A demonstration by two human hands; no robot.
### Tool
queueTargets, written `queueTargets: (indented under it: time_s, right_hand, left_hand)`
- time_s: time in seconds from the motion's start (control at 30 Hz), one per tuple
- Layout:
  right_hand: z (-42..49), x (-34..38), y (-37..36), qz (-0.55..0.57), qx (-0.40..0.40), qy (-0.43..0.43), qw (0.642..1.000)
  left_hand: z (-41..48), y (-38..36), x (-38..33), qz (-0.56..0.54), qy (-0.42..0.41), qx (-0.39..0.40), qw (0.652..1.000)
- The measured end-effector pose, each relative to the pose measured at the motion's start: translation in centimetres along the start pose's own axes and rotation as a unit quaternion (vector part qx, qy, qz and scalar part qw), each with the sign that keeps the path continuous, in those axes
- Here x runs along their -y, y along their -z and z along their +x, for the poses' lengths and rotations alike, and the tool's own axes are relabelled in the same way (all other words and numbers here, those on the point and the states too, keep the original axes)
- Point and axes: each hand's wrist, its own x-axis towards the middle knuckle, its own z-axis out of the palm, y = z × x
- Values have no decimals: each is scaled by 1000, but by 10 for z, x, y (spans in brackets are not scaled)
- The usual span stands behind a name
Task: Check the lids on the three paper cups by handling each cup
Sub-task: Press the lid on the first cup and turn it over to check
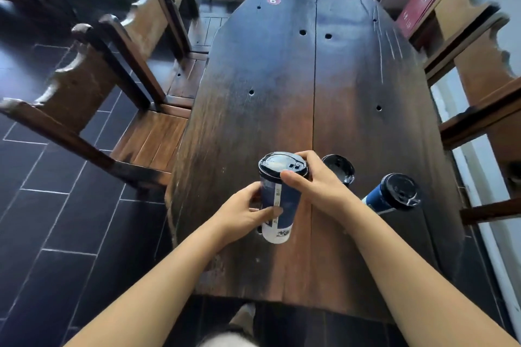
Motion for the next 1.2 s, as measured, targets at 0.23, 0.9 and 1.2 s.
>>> queueTargets:
  time_s: [0.23,0.9,1.2]
  right_hand:
    - [-70,17,3,115,-21,-12,993]
    - [-117,55,16,134,-21,-26,990]
    - [-94,53,18,124,-2,-6,992]
  left_hand:
    - [-79,-30,-44,26,-50,-26,998]
    - [-115,-43,-74,-5,-95,-17,995]
    - [-93,-31,-71,-15,-67,-2,998]
